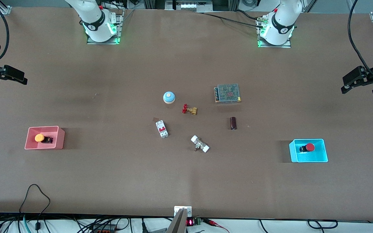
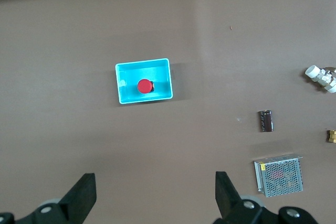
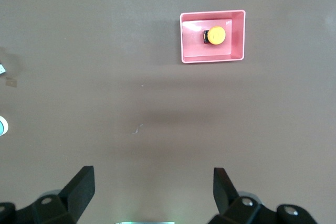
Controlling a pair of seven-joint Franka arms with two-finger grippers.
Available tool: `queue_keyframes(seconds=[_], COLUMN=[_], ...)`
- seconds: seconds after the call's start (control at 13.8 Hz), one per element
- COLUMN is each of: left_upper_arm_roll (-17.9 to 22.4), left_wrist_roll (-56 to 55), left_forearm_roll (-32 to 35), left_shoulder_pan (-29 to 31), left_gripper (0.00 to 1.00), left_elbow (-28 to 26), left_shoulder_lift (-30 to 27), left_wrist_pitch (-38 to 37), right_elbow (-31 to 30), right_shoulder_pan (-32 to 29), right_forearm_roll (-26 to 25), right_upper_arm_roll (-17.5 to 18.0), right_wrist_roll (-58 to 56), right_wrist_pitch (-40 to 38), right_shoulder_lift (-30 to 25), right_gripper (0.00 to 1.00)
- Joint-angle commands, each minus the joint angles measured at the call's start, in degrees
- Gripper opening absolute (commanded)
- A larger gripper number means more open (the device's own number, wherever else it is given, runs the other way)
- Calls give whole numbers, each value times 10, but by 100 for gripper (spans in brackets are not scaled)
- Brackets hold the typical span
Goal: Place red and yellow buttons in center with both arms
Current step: 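Lower the right gripper to the yellow button while the left gripper reaches the red button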
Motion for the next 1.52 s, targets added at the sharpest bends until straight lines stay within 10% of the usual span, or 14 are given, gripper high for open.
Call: queue_keyframes(seconds=[0.0, 1.45], left_upper_arm_roll=[-4, 6], left_wrist_roll=[-10, -2], left_forearm_roll=[11, 70], left_shoulder_pan=[1, 36], left_gripper=[100, 100], left_elbow=[12, 12], left_shoulder_lift=[2, 277], left_wrist_pitch=[-13, 184], right_elbow=[-28, -25], right_shoulder_pan=[-1, -95], right_forearm_roll=[1, -20], right_upper_arm_roll=[3, -2], right_wrist_roll=[10, -115], right_wrist_pitch=[8, 348], right_shoulder_lift=[-25, 283], right_gripper=[100, 100])
